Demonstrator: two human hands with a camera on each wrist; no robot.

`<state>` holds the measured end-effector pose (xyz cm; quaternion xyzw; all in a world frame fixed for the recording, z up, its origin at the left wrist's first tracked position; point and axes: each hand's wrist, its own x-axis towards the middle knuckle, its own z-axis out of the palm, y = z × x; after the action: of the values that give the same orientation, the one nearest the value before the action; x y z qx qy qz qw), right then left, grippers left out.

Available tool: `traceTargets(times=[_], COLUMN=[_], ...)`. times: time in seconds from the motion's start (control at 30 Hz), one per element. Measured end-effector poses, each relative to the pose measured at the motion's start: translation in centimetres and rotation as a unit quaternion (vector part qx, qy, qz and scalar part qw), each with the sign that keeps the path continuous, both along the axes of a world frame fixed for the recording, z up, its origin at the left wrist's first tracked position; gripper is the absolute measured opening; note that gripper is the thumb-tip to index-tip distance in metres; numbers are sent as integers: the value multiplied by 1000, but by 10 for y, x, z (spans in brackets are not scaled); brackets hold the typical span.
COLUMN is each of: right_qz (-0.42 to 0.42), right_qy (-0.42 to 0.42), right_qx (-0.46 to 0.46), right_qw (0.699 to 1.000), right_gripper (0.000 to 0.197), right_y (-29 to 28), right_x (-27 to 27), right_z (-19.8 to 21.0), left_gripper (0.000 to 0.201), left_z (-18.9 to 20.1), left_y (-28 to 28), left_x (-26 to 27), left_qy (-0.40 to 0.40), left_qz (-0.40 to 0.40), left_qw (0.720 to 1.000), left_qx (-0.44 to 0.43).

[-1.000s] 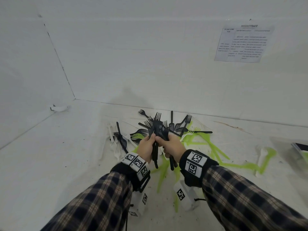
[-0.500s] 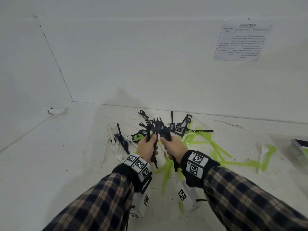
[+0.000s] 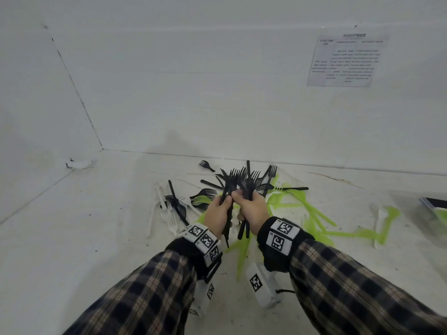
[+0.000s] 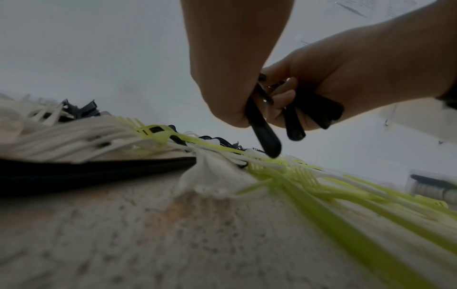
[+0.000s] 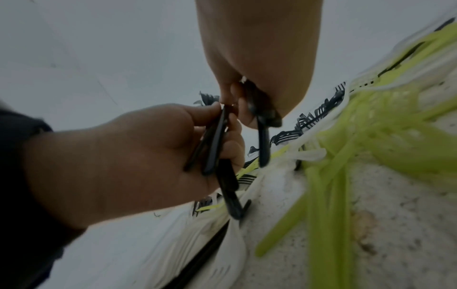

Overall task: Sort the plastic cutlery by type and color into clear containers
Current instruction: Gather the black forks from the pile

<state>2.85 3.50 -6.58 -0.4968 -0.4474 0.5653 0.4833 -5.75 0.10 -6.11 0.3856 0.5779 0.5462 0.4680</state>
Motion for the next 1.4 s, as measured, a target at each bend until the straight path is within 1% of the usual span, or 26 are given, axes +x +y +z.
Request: traceTargets(times=[0.1,0.17,0.3,0.33,0.4,0.47,0.53,0.63,0.73,0.8,0.87,0.97,1.07,1.13,1.17,1.23,1.3,1.4], right_qz=[24,39,24,25,39,37,15,-28,-32,-13,13,3,4,11,22,52,68,61], right_qy=[2,-28,-83,-86,-62,-35,-37,-60,-77,-98,-122,-133,-113,-111,-109,-98,-100,-115], right_qx=[-27,-23,-1,-2,-5,-2,10,26,32,46,48,32,20,14,14,10,6,-5], right_qw=[999,999,996,996,997,999,999,997,996,994,991,991,993,994,994,994,993,991], right_gripper=[18,22,25,25,23,16,11,10,13,9,9,12,12,16,19,21,18,9], right_y=[2,3,3,4,2,0,0,-1,0,3,5,7,8,6,5,6,6,8], right_x=[2,3,2,3,4,7,7,5,9,15,20,24,25,28,32,38,43,46], right_z=[0,1,-3,-5,-5,-4,-7,-9,-5,-3,-2,-2,-4,-1,1,3,5,4], left_gripper=[21,16,18,20,24,23,21,23,26,26,24,21,19,23,25,23,21,21], left_z=[-5,-8,-11,-11,-13,-14,-13,-7,-7,-8,-10,-14,-17,-19,-19,-19,-17,-16], left_y=[2,2,4,5,8,9,9,9,6,5,3,3,4,6,7,8,8,7], left_x=[0,2,9,11,13,16,20,28,32,32,31,31,32,33,34,37,39,44], left_qy=[29,51,98,104,108,80,48,6,-30,-25,-1,20,22,24,22,4,-2,15], left_qz=[-16,-20,-12,-7,12,29,44,80,78,61,52,60,59,40,31,25,22,9], left_qw=[999,998,995,995,994,996,998,996,996,998,999,998,998,999,999,999,999,999], left_qx=[-11,-19,-11,-10,-9,-9,-16,-29,-28,-13,1,11,1,-15,-24,-30,-34,-33])
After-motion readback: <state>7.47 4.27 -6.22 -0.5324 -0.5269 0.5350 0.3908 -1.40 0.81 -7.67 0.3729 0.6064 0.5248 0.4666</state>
